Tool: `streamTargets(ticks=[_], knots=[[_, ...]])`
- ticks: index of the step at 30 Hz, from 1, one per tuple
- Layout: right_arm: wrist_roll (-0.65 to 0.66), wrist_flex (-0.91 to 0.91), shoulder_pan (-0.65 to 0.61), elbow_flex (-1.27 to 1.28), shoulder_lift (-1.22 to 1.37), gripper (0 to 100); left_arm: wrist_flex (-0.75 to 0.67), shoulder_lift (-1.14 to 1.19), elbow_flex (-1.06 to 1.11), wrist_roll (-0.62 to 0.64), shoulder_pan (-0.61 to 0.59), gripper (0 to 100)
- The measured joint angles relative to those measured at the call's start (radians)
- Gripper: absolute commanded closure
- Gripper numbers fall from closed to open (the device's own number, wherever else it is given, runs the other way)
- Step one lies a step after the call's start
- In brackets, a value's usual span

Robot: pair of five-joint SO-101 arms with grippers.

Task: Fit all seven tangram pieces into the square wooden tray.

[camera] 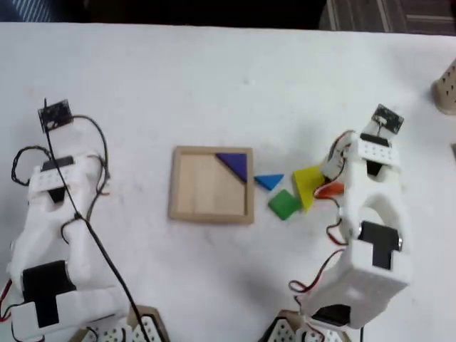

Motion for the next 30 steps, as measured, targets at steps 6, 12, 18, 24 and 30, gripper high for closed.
streamTargets(ticks=[6,12,18,24,30], knots=[[-0.002,0.068,0.003,-0.14,0.11,81.2,0.0,0.0,0.0,0.0,0.0,98],[0.146,0.084,-0.002,-0.209,0.164,80.8,0.0,0.0,0.0,0.0,0.0,98],[0.433,0.144,-0.049,-0.229,0.183,84.2,0.0,0.0,0.0,0.0,0.0,98],[0.542,0.15,-0.051,-0.233,0.184,93.7,0.0,0.0,0.0,0.0,0.0,98],[0.626,0.147,-0.063,-0.249,0.184,98.1,0.0,0.0,0.0,0.0,0.0,98]])
